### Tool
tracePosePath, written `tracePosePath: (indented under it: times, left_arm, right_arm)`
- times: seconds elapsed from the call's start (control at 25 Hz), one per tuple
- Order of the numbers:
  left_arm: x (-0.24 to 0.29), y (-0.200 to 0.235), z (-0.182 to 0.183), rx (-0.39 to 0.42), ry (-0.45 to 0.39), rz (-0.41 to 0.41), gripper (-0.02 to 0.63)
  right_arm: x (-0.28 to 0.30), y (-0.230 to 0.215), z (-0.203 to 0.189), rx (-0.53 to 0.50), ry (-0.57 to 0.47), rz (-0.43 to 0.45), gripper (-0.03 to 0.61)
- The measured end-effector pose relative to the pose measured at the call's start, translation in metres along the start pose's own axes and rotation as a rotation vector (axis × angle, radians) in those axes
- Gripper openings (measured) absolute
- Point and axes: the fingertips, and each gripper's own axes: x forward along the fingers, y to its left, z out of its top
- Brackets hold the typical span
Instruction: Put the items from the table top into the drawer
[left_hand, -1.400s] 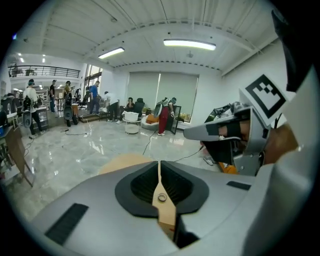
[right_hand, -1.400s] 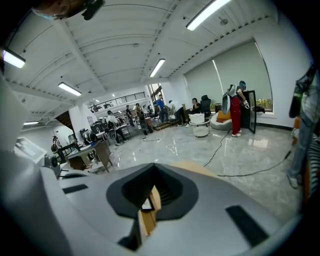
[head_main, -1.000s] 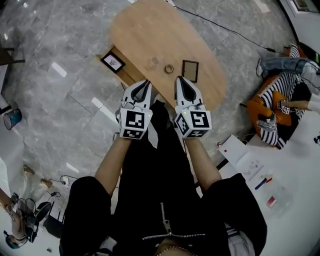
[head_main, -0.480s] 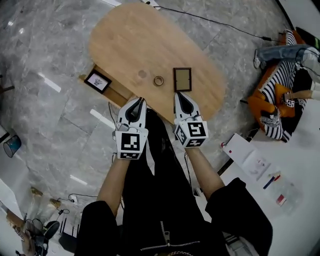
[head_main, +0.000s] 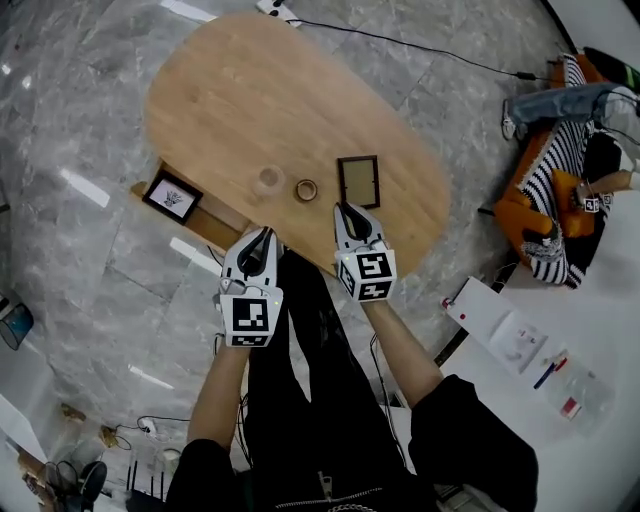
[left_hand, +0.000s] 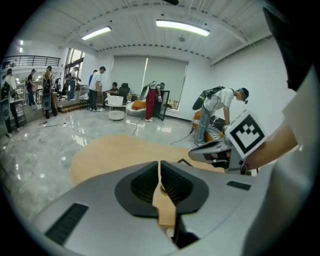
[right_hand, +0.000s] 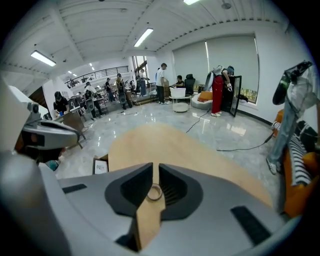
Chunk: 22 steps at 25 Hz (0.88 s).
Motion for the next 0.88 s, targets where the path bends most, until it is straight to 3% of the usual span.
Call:
tracePosePath:
  times: [0.2, 0.68, 0.88]
  left_arm:
    - [0.011, 0.009, -0.015, 0.001, -0.003, -0.008, 0.026]
    - [0.015, -0.002, -0.045, -0.007, 0.027, -0.041, 0.026]
    - [0.019, 0.004, -0.055, -0.022, 0.041, -0.022, 0.026]
  right_arm:
    - [0.029, -0.011, -0.038, -0.053, 0.065, -0.015, 0.077]
    - [0.082, -0.064, -0.118, -0.041, 0.282, -0.126, 0.100]
    - [0.093, -0.073, -0.136, -0.048, 0.366, -0.119, 0.100]
